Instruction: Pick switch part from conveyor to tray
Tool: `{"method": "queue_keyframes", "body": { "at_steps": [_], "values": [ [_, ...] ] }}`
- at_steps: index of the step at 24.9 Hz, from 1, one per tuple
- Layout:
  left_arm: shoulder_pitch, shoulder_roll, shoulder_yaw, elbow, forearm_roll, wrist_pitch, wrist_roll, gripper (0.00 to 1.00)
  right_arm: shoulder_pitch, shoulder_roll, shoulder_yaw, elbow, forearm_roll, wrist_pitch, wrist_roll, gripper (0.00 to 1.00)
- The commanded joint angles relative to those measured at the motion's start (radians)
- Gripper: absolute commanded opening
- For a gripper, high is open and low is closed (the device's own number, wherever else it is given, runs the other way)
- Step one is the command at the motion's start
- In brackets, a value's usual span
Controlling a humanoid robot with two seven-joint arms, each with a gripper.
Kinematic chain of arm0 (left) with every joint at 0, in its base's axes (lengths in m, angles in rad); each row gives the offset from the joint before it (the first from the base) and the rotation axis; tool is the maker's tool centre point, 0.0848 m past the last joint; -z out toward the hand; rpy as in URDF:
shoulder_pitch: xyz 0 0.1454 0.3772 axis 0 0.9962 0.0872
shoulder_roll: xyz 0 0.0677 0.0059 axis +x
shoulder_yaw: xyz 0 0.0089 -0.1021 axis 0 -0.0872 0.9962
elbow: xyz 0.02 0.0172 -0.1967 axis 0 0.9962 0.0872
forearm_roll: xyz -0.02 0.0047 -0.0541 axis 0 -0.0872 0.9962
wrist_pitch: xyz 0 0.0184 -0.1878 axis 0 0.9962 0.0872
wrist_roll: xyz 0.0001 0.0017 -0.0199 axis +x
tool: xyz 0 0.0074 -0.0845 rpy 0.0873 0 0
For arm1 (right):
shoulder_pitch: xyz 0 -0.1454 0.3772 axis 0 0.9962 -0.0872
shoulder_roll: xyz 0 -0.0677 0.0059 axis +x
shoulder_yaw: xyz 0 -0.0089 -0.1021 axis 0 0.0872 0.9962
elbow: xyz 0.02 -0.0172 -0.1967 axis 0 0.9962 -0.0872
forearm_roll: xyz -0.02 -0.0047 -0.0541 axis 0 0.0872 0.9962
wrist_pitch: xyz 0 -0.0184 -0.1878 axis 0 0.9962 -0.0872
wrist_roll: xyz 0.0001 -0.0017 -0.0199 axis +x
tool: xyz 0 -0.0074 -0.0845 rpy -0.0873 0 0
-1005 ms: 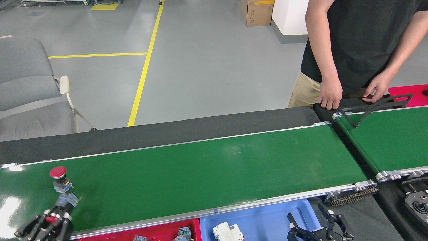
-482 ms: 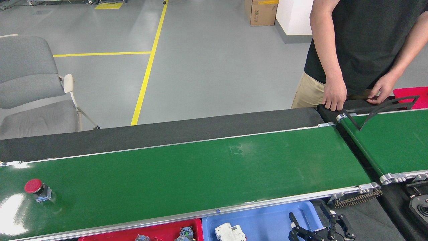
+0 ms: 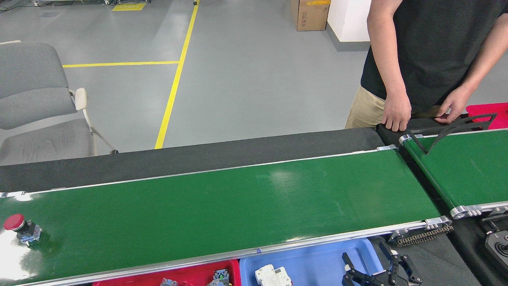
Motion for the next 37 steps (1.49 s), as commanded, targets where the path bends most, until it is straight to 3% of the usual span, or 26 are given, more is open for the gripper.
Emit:
{"method": "queue_keyframes", "body": {
  "at_steps": [1, 9, 32, 37],
  "values": [
    [-0.004, 0.018, 0.005, -0.007, -0.023, 0.007, 0.009, 1.00, -0.005, 0.002, -0.004, -0.014, -0.002, 0.000, -0.007, 0.98],
    [-0.008, 0.043, 0.016, -0.005, -0.038, 0.101, 0.009, 1.00, -0.005, 0.002, -0.003, -0.016, -0.002, -0.002, -0.007, 0.98],
    [-0.007, 0.041, 0.005, -0.010, -0.035, 0.119, 0.009, 1.00, -0.018, 0.002, -0.004, -0.020, -0.002, 0.001, -0.007, 0.97],
    [-0.094, 0.043, -0.015, -0.009, -0.041, 0.118, 0.007, 1.00, -0.017, 0.007, -0.015, -0.020, -0.003, 0.004, -0.007, 0.97]
  ]
}}
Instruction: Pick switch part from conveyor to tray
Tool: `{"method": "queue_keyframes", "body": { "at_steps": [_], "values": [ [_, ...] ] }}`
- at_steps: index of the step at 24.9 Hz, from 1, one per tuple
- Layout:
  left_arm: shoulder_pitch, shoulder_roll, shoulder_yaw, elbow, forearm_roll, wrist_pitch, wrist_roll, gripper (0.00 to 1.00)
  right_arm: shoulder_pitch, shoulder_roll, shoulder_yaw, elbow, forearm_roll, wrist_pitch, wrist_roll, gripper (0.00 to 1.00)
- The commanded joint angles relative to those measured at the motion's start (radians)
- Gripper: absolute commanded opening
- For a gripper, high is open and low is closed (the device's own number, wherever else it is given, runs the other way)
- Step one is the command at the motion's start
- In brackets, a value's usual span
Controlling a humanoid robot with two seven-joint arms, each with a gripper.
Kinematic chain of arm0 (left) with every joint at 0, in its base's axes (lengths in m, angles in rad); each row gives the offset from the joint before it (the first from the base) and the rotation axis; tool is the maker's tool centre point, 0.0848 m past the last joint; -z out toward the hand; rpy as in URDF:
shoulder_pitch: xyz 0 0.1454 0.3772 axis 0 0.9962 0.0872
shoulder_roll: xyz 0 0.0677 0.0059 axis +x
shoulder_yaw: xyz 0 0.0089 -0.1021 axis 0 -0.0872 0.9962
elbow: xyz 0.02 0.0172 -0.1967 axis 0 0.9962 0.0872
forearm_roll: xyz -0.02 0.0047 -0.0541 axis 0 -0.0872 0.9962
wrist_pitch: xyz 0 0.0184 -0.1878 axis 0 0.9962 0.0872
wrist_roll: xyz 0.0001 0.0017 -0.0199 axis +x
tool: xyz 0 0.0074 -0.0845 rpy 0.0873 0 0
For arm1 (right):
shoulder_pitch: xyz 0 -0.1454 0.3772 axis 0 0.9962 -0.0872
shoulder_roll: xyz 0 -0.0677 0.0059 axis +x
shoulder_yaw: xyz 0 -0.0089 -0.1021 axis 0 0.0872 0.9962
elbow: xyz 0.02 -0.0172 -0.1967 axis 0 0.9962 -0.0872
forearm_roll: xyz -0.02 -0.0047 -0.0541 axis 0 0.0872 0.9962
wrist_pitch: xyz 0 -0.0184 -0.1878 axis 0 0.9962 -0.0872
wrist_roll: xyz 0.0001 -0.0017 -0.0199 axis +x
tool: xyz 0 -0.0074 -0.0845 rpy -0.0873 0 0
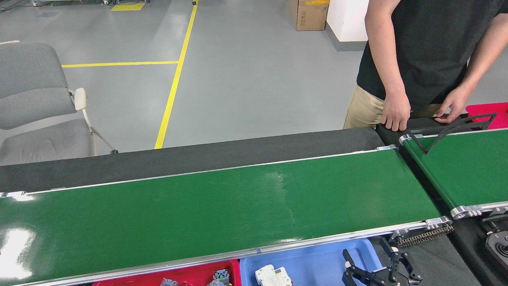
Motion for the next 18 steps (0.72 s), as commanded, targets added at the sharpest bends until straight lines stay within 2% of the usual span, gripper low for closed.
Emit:
{"method": "queue_keyframes", "body": {
  "at_steps": [1, 5, 18],
  "values": [
    [-0.047, 0.014, -0.013, -0.010, -0.004, -0.005, 0.003, 1.00, -0.004, 0.004, -0.028, -0.015, -0.003, 0.003, -0.007, 0.97],
    [-0.095, 0.034, -0.073, -0.010, -0.041, -0.005, 0.001, 1.00, 0.010, 0.007, -0.092, -0.019, -0.003, 0.003, -0.007, 0.97],
    [-0.088, 0.025, 0.006, 0.021, -0.043, 0.005, 0.003, 1.00, 0.033, 0.035, -0.092, -0.020, -0.005, 0.000, -0.019, 0.97]
  ]
}}
